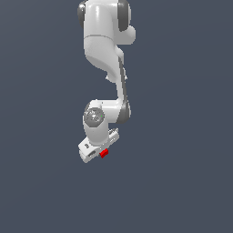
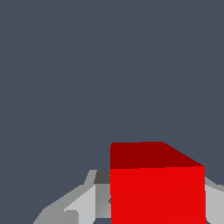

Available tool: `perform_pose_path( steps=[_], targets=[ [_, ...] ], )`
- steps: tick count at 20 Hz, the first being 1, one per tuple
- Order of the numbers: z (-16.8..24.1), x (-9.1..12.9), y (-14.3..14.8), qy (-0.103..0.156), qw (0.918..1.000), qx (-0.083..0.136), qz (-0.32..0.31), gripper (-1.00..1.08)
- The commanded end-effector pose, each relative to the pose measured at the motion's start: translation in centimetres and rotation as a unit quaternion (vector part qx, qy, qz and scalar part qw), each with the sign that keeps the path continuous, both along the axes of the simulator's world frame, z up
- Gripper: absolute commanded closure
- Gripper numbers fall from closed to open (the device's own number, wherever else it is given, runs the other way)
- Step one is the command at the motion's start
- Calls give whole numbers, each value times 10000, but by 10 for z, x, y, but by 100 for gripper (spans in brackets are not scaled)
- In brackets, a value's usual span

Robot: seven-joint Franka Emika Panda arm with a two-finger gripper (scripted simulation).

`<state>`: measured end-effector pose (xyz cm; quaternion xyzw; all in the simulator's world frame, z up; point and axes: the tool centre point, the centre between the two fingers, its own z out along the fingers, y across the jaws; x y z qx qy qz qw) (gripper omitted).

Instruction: Pick up the red cube and move it to a goal position.

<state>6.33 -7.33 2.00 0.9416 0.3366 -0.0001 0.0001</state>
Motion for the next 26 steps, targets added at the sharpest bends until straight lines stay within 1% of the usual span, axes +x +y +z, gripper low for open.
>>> perform_pose_path(
  steps=[1,9,14,20,26],
  targets=[
    [0,0,0,-1,10000,1,4,108],
    [2,-1,0,0,10000,0,2,108],
    [14,-5,1,0,10000,0,2,108],
    [42,-15,4,1,10000,-2,2,108],
    [89,-31,9,2,10000,-9,4,108]
  ],
)
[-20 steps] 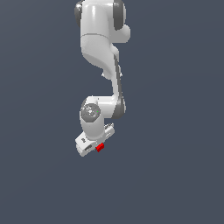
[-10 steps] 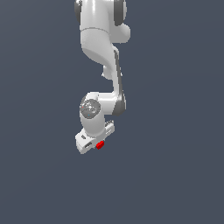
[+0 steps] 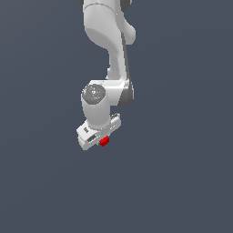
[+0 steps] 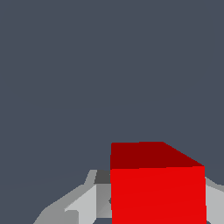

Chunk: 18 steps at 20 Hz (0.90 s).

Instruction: Pick up the red cube and move it to a goal position.

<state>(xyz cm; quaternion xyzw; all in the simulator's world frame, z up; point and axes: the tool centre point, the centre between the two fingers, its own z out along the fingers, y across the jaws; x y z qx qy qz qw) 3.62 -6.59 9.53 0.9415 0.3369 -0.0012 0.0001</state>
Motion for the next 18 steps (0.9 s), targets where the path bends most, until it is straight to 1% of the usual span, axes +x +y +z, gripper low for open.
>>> perform_pose_path(
  steps=[1,10,18],
  targets=[
    [23,-7,2,-8,10000,-4,2,108],
    [113,-38,11,-8,10000,-7,4,108],
    [204,-68,21,-8,10000,-2,8,108]
  ],
)
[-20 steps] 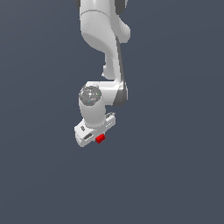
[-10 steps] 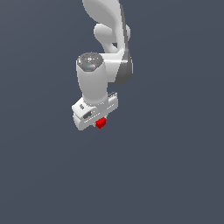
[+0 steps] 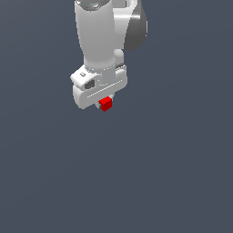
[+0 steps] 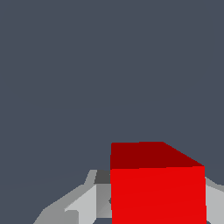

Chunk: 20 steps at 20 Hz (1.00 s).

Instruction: Pick up the red cube and move it to a goal position.

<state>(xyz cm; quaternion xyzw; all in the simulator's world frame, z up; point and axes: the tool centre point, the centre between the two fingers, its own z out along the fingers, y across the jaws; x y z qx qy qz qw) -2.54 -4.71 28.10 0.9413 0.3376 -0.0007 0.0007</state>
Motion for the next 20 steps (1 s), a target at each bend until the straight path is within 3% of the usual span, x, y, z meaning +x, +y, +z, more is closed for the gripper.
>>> perform_pose_path(
  steps=[1,11,20],
  targets=[
    [30,-10,3,-2,10000,2,1,108],
    [134,-42,13,-3,10000,8,4,108],
    [188,-56,17,-4,10000,10,-1,108]
  ],
)
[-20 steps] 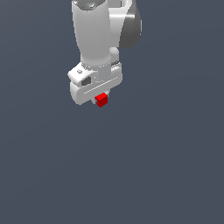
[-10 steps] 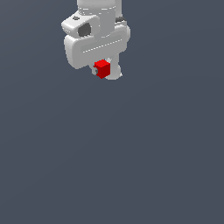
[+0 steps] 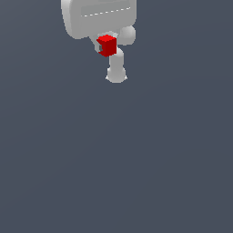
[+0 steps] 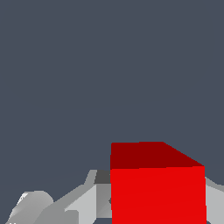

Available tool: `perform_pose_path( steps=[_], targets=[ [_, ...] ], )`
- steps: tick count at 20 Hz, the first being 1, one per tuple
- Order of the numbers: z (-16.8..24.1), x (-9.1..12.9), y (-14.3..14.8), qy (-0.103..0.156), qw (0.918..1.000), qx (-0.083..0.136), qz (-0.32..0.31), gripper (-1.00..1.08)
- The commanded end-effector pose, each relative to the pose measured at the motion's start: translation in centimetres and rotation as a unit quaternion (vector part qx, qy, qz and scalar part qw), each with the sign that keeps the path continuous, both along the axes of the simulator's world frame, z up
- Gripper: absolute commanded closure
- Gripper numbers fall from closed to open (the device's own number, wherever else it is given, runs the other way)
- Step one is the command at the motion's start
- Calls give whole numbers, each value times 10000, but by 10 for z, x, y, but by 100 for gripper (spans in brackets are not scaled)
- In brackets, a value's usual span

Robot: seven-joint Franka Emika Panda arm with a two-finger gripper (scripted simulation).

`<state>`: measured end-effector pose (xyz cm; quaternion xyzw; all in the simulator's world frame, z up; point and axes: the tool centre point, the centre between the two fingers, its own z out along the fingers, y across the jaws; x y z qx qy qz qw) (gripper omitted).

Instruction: Pick up the red cube and move it to a goal position.

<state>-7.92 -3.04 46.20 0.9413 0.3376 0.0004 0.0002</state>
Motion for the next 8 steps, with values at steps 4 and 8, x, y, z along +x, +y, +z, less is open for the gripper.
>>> perform_pose_path(
  steps=[4,8],
  targets=[
    [17,-4,1,4,10000,0,-5,108],
    [19,-3,1,4,10000,0,-5,108]
  ],
)
